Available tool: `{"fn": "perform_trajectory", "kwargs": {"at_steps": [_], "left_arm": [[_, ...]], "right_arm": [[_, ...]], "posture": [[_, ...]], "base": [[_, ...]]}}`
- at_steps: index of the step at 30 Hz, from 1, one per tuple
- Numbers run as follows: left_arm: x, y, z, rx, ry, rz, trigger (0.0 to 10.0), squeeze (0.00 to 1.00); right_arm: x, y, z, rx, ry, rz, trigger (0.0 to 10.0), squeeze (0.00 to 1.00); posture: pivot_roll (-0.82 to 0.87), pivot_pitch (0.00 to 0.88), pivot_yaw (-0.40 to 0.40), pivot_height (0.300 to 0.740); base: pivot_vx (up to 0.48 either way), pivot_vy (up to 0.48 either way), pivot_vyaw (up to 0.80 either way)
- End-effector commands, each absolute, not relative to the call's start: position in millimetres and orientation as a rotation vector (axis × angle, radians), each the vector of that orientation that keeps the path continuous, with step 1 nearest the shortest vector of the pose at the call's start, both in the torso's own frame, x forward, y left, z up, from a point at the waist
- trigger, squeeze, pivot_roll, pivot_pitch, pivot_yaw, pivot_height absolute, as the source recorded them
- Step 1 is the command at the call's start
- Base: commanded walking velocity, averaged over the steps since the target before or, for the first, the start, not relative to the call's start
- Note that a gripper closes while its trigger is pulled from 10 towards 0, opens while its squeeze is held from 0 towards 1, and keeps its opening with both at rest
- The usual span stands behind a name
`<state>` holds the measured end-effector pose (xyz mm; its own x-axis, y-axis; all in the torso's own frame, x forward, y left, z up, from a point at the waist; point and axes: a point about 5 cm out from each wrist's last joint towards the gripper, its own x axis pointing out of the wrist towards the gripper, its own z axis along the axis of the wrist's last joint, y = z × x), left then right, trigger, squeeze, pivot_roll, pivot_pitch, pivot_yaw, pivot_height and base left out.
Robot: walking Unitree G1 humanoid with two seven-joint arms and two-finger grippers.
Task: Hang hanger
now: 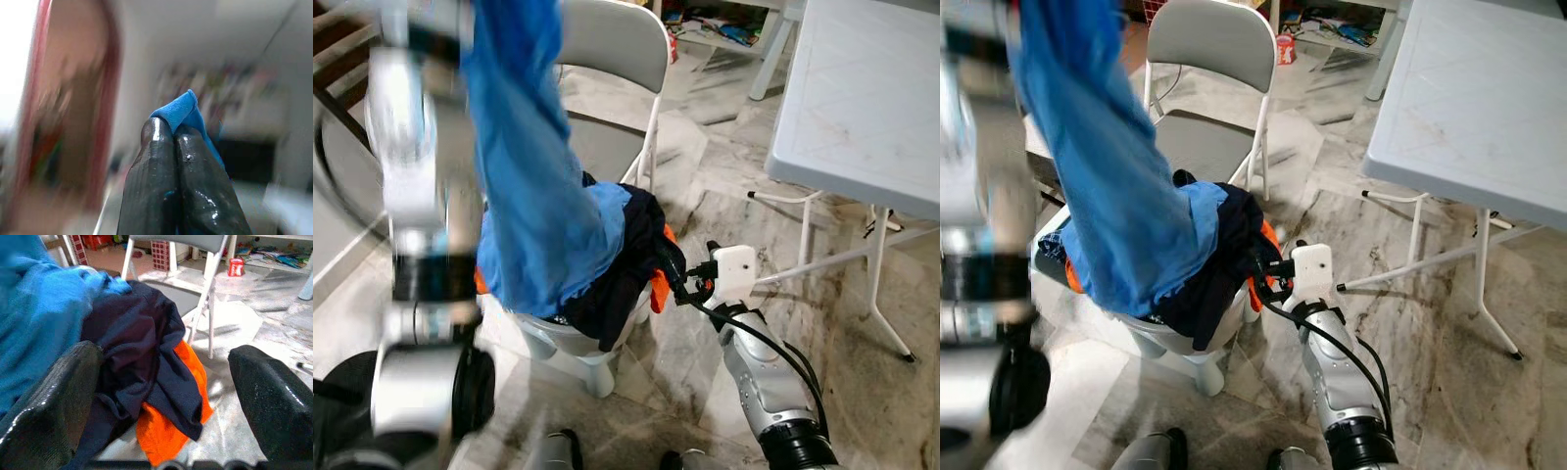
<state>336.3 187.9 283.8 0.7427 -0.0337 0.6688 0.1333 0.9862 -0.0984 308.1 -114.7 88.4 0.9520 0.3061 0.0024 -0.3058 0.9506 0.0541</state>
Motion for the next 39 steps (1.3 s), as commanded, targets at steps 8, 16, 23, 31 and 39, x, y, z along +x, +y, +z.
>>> {"fn": "perform_trajectory", "kwargs": {"at_steps": [8,16,23,31,39], "left_arm": [[294.9,217.8,140.9,-0.057,-0.304,0.025,0.0,0.0],[265.3,230.7,83.1,-0.048,-0.085,0.104,0.0,0.0],[252.9,233.2,67.6,-0.025,-0.026,0.137,0.0,0.68],[242.7,239.8,53.5,-0.011,0.031,0.196,0.0,1.0],[239.2,239.5,47.0,0.075,0.085,0.204,10.0,1.0]], "right_arm": [[306.4,-114.7,84.7,0.041,0.033,0.348,10.0,0.0],[309.9,-115.6,87.2,0.03,0.032,0.36,10.0,0.0],[308.7,-116.4,85.6,0.026,0.037,0.358,10.0,0.0],[306.5,-118.4,84.2,0.022,0.041,0.351,10.0,0.0],[305.5,-120.0,83.7,0.018,0.042,0.342,10.0,0.0]], "posture": [[0.12,0.176,-0.059,0.74],[0.13,0.18,-0.076,0.74],[0.12,0.181,-0.07,0.74],[0.12,0.181,-0.065,0.74],[0.12,0.181,-0.065,0.74]], "base": [[0.0,0.0,0.0],[0.0,0.0,0.0],[0.0,0.0,0.0],[0.0,0.0,0.0],[0.0,0.0,0.0]]}}
